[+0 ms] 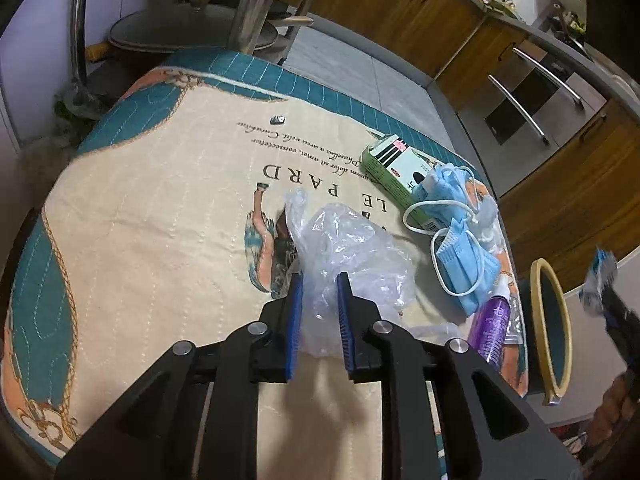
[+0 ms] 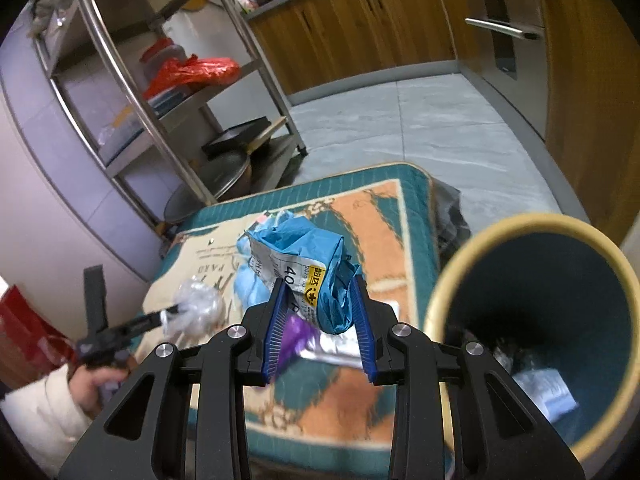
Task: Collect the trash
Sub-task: 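Carry the clear bag over the bin and open the left gripper while right holds blue wrapper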
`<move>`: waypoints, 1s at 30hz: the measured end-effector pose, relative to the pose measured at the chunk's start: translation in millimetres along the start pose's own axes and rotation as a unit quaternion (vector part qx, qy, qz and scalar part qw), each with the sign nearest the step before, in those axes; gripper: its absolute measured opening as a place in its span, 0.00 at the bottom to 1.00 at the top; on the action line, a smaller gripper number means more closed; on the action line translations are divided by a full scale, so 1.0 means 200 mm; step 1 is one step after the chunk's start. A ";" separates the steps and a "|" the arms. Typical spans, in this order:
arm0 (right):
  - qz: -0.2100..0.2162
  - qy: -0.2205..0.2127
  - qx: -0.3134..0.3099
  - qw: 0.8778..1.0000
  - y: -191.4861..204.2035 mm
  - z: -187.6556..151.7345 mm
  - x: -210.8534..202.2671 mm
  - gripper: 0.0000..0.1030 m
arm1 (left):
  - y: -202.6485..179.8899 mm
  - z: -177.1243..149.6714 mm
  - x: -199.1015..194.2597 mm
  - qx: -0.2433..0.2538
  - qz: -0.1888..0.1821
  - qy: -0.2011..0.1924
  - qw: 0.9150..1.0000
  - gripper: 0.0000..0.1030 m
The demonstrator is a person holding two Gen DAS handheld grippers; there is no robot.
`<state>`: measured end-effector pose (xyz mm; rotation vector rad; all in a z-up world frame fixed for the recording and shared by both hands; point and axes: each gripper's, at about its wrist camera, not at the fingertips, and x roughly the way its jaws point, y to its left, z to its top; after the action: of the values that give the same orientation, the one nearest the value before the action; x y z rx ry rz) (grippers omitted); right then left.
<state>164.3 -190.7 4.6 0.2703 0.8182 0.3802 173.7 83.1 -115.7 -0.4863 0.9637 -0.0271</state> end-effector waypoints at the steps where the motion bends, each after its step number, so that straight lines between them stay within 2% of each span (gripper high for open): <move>1: -0.002 -0.004 0.001 1.000 -0.01 -0.02 -0.04 0.33 | 0.00 0.00 0.00 0.000 -0.001 0.006 1.000 0.17; 4: -0.006 -0.011 0.009 1.000 -0.05 -0.07 -0.12 0.33 | -0.01 -0.01 -0.02 0.011 0.012 0.003 1.000 0.16; 8: -0.011 -0.016 0.024 1.000 -0.11 -0.13 -0.19 0.33 | -0.03 -0.03 -0.05 0.030 0.017 -0.006 0.999 0.09; 18: -0.028 -0.030 0.055 0.998 -0.20 -0.23 -0.27 0.33 | -0.03 -0.08 -0.24 0.029 0.042 -0.040 0.998 0.06; 23: -0.033 -0.038 0.058 0.997 -0.23 -0.24 -0.29 0.33 | -0.11 -0.10 -0.38 0.048 0.035 -0.069 0.996 0.06; 30: -0.042 -0.055 0.059 0.996 -0.25 -0.24 -0.35 0.33 | -0.32 -0.12 -0.56 0.076 0.005 -0.108 0.991 0.05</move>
<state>94.6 -261.2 0.4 0.3616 0.7419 0.2363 102.6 43.2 -13.4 -0.3359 0.7452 -0.0381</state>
